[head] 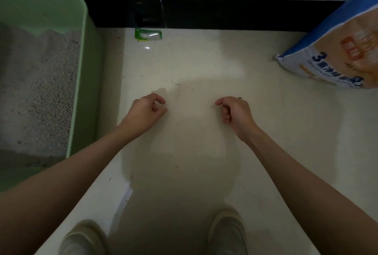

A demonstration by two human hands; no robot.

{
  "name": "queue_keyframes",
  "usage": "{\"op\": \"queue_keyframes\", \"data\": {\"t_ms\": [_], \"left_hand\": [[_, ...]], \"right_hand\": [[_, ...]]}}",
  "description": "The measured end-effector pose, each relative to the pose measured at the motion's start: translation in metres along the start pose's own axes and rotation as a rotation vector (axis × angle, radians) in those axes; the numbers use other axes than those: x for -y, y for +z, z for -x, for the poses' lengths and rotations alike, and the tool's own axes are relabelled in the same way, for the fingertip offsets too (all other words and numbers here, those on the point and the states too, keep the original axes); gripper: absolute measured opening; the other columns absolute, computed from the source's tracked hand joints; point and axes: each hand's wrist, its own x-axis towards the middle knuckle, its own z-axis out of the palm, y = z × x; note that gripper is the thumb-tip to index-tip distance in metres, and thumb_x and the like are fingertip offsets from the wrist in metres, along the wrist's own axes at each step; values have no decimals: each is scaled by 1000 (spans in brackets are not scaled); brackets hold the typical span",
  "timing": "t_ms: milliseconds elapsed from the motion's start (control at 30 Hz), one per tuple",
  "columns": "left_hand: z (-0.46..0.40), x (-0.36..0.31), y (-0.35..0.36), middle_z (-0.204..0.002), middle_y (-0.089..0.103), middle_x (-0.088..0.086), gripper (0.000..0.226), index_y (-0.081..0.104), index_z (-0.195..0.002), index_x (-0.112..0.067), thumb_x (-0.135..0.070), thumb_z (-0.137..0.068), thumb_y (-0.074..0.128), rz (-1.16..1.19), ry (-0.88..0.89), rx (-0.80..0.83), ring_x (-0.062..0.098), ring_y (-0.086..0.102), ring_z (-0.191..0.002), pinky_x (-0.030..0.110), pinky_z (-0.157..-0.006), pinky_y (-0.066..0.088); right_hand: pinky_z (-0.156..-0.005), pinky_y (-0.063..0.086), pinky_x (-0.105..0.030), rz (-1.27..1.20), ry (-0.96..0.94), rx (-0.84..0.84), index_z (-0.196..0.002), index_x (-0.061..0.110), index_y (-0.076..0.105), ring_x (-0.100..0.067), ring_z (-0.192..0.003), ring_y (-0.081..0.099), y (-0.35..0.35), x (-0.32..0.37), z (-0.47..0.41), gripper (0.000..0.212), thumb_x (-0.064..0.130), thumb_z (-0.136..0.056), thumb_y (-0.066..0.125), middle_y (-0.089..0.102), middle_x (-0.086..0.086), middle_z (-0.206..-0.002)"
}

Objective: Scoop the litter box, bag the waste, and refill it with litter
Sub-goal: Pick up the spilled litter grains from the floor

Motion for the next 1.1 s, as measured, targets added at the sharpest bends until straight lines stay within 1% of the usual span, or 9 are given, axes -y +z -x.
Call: {"op": "queue_keyframes", "data": {"t_ms": [133,333,500,600,667,733,833,900,1100], "left_hand": [[-8,-1,19,-64,45,-8,26,59,-102,-13,-22,-80,70,36,-8,41,11,45,-63,19,-60,28],[-12,-2,24,-63,48,-11,12,63,-87,-12,-18,-79,71,54,0,10,1,45,-61,10,-56,32],[-13,0,25,-75,55,-2,9,69,-82,-12,-20,-79,70,-13,34,-12,14,48,-72,24,-69,36],[-14,2,23,-81,54,-1,9,67,-83,-10,-20,-83,67,-37,84,18,14,48,-76,25,-72,36],[-12,2,23,-84,55,1,9,65,-84,-10,-20,-85,64,-38,101,9,14,48,-76,23,-71,35],[-11,0,20,-77,55,-2,10,63,-81,-11,-19,-87,62,146,-8,-36,11,47,-70,20,-64,34],[-8,1,3,-66,56,-2,20,57,-73,-11,-10,-92,54,831,-312,19,8,45,-58,16,-56,38],[-5,6,-5,-62,63,-2,23,53,-72,-9,-1,-93,48,1148,-399,40,6,50,-53,15,-54,42],[10,16,-3,-55,60,1,24,60,-82,-6,9,-89,42,1078,-437,52,13,51,-52,20,-53,42]], "right_hand": [[-40,22,-17,179,-55,6,-64,16,61,-1,-31,29,-1,-3,-1,34,2,-88,43,36,13,-33],[-51,28,-19,309,-129,2,-62,23,61,4,-36,39,-1,-6,-3,35,6,-89,48,46,21,-35],[-54,30,-16,369,-156,-11,-68,18,66,3,-51,42,1,-7,-3,30,7,-89,48,50,25,-39],[-62,36,-14,469,-198,1,-81,11,71,0,-66,50,7,-4,-1,23,9,-89,49,60,20,-61],[-72,41,-18,537,-237,2,-85,12,70,-7,-80,56,12,-3,0,17,13,-89,54,66,4,-82],[-77,41,-23,654,-327,-29,-95,10,70,-12,-81,55,19,1,-1,16,16,-90,56,64,-3,-84],[-83,38,-24,810,-468,-78,-108,12,67,-23,-91,61,33,10,-10,23,22,-91,56,69,-10,-94],[-84,40,-26,882,-486,-79,-112,14,64,-26,-100,61,44,15,-18,26,27,-91,55,69,-9,-103],[-83,45,-30,1029,-544,-95,-105,15,67,-25,-98,64,58,17,-26,22,28,-91,56,71,-6,-104]]}}
